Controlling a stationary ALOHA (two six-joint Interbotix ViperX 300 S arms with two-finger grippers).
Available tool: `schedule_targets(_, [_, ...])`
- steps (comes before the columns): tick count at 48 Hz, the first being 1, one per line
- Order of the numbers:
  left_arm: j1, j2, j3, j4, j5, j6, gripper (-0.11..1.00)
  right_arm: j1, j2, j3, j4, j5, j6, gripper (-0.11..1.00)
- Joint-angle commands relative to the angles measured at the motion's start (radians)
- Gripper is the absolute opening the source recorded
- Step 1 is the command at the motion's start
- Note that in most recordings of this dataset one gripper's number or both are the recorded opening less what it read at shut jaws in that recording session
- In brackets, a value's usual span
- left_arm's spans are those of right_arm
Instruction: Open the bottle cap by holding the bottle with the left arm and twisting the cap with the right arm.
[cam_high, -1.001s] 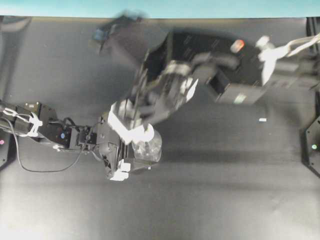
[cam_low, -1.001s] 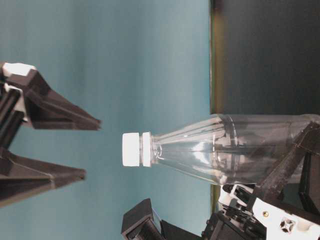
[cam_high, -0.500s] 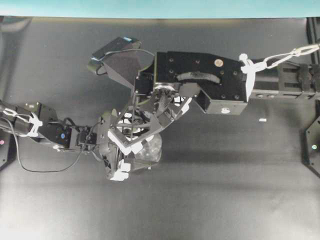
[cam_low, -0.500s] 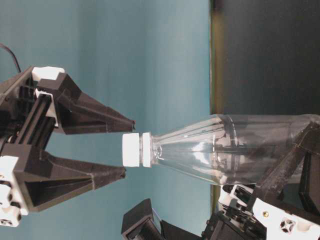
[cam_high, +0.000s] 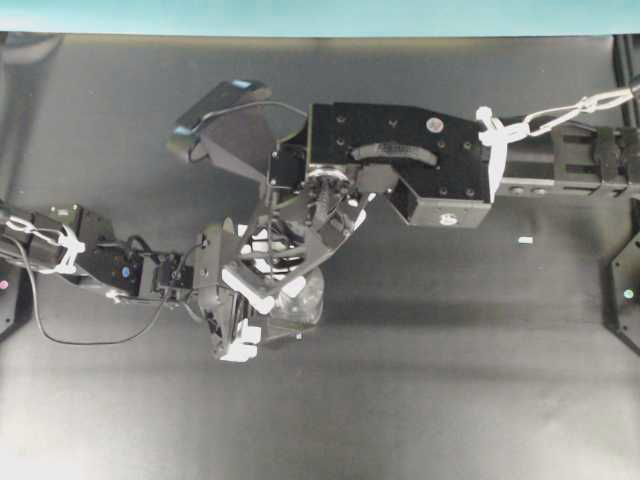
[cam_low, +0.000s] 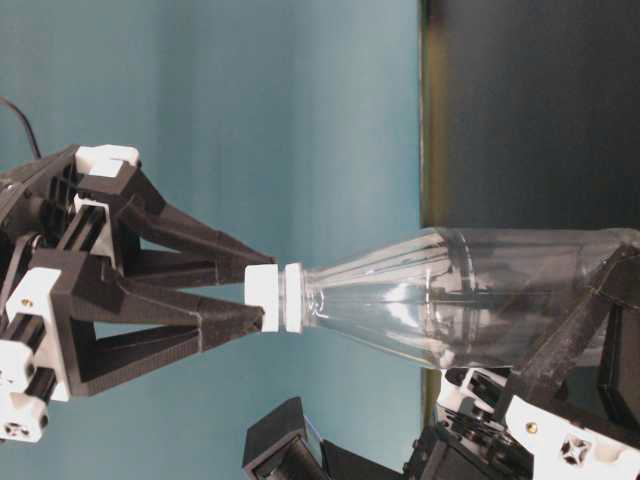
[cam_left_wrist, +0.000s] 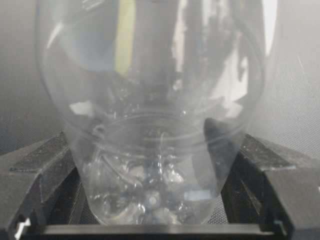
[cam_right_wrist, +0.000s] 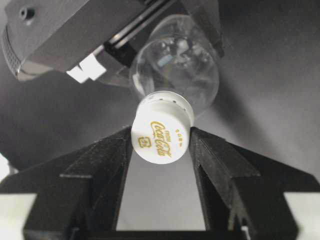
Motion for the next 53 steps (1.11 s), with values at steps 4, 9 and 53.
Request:
schedule_targets(4, [0.003,0.002,0.000,-0.002,0.005,-0.003,0.81,-0.009,0.000,-0.011,0.003,0.026,-0.178,0.37])
schedule_targets(9, [0.003,0.002,0.000,-0.002,0.005,-0.003,0.81,-0.009,0.000,-0.011,0.003,0.026,-0.354,0.37])
schedule_targets(53, [-0.006,0.002,0.005,-0.002,0.005,0.002,0.81,0.020,-0.008,0.009,-0.021,-0.015,-1.155,0.37])
